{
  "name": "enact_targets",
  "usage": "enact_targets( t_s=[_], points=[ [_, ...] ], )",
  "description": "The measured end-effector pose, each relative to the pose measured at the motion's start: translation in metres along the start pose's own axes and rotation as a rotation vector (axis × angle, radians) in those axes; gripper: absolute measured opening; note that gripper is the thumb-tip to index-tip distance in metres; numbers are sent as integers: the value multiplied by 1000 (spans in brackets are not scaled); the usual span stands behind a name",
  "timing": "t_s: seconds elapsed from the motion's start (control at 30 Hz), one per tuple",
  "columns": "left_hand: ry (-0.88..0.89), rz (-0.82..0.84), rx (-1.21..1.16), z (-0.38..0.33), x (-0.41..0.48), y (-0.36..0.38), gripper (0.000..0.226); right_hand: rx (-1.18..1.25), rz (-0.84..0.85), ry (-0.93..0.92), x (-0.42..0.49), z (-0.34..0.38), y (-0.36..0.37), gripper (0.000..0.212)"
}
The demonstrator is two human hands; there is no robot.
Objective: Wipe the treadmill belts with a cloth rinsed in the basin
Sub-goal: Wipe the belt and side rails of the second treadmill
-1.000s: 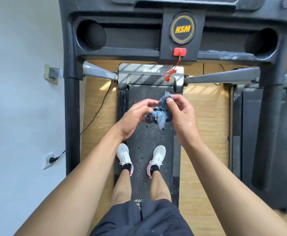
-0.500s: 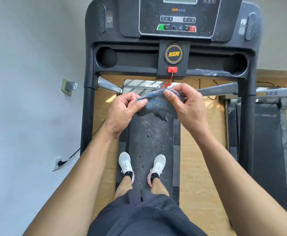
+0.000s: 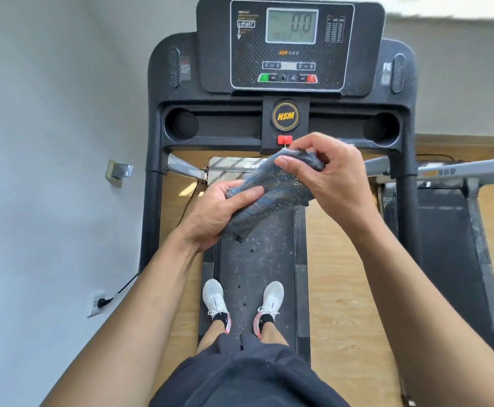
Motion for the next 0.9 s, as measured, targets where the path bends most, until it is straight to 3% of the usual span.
enact_targets(
  t_s=[0.1,0.2,0.3,0.4,0.47,0.57,0.67,0.73,0.9],
  points=[
    [43,16,-116,-6,-4,12,36,-90,-102,43,-2,-19,-12,33],
    [68,38,-205,-5,-1,29,42,-106,-148,296,-19,-58,3,51],
    [34,-25,-326,4,3,39,48,404,-207,718,-59,-92,46,67],
    [-17,-38,-412,17,2,39,47,994,-5,977,-100,-87,89,97],
    [-19,-24,-403,21,-2,39,32,1233,51,945,-109,-73,98,92],
    [5,-38,-373,20,-9,38,25,1326,-31,823,-105,-61,95,53],
    [104,-277,-35,16,-14,13,16,1128,-134,717,-99,-64,80,28],
    [151,-448,206,15,-18,-8,16,976,-195,641,-96,-65,63,29],
    [174,-541,243,12,-26,-25,39,792,-184,504,-96,-56,38,28]
  ],
)
Point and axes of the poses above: each hand's wrist, its own x-axis towards the middle knuckle, its own y-axis out of the palm, z = x × y, the point moved 6 cm from there along x, towards the middle knuckle, and after that the axes turned 11 degrees about -y, right-handed, at the moved point
